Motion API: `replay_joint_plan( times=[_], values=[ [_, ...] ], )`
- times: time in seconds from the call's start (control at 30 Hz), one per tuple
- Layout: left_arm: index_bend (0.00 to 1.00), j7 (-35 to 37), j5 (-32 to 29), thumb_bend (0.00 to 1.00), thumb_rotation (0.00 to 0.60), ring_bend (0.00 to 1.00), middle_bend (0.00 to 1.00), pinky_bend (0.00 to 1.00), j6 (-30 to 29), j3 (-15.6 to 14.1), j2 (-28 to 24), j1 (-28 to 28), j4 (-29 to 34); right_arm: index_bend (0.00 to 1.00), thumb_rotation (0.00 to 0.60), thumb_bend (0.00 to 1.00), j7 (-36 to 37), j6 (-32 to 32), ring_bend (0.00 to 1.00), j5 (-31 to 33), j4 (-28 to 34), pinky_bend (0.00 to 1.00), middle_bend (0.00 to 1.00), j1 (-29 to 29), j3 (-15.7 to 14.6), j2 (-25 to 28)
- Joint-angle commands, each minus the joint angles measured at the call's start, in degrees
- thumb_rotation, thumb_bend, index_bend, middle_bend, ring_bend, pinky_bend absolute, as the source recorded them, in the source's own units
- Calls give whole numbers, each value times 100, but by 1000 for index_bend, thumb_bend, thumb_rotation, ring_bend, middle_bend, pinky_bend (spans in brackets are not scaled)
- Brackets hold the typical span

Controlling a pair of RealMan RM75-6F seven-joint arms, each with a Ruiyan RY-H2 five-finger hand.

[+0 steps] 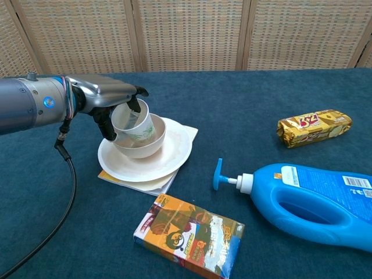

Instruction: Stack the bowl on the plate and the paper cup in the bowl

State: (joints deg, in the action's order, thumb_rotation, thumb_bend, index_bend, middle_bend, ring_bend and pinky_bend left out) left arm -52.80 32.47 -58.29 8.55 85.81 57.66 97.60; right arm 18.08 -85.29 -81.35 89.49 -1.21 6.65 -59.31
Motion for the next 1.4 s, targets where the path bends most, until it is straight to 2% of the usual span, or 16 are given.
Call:
replay_joint_plan(
  times=[0.03, 0.1, 0.27, 0.37, 0.53, 0.67, 0.8, 0.9, 1.0, 1.17, 1.27, 1.4],
  values=[
    [580, 1, -28, 403, 600, 0, 0, 0, -21, -26, 31, 30, -28, 0, 600, 140, 11, 0, 0, 10, -12, 0, 0, 3, 7, -1],
    [559, 2, -31, 363, 600, 0, 0, 0, -48, -57, 49, 52, -46, 0, 600, 140, 31, -3, 0, 12, -19, 0, 0, 9, 8, 5],
    [431, 92, 25, 251, 600, 0, 0, 0, -157, -104, 5, 53, -24, 0, 600, 139, 16, 3, 0, 10, -17, 0, 0, 7, 8, 0],
    [377, 168, 105, 236, 600, 0, 0, 0, -204, -123, -49, 33, -9, 0, 600, 139, -5, -15, 0, -5, -6, 0, 0, 10, 9, -1],
    [341, 482, 301, 234, 600, 0, 0, 0, -320, -65, -246, -71, 174, 0, 600, 140, -43, -17, 0, -18, -2, 0, 0, 9, 4, -13],
    [328, 845, 602, 234, 600, 0, 0, 0, -467, 46, -448, -213, 429, 0, 600, 140, -57, -14, 0, -22, -2, 0, 0, 3, 6, -19],
    [314, 1472, 1310, 233, 600, 0, 0, 0, -823, 119, -831, -564, 918, 0, 600, 140, -52, 6, 0, -46, 5, 0, 0, -13, -2, -34],
    [282, 1718, 1717, 192, 600, 0, 0, 0, -1078, 70, -1007, -781, 1134, 0, 600, 138, -64, 21, 0, -75, 3, 0, 0, -30, -9, -45],
    [219, 2016, 2488, 144, 600, 0, 0, 0, -1585, -187, -1250, -1206, 1388, 0, 600, 138, -170, 32, 0, -138, -6, 0, 0, -65, -26, -83],
    [72, 2451, 3669, 105, 600, 0, 0, 0, -2425, -879, -1486, -2015, 1460, 0, 600, 134, -459, 26, 0, -267, 38, 0, 0, -112, -73, -136],
    [34, 2809, 4431, 95, 600, 0, 0, 0, -2935, -1321, -1504, -2571, 1230, 0, 600, 133, -723, 24, 0, -290, 69, 0, 0, -143, -82, -205],
    [17, 2859, 4940, 93, 600, 0, 0, 0, -3456, -1674, -1401, -3143, 822, 0, 600, 134, -1033, 32, 0, -330, 93, 0, 0, -185, -99, -285]
  ],
)
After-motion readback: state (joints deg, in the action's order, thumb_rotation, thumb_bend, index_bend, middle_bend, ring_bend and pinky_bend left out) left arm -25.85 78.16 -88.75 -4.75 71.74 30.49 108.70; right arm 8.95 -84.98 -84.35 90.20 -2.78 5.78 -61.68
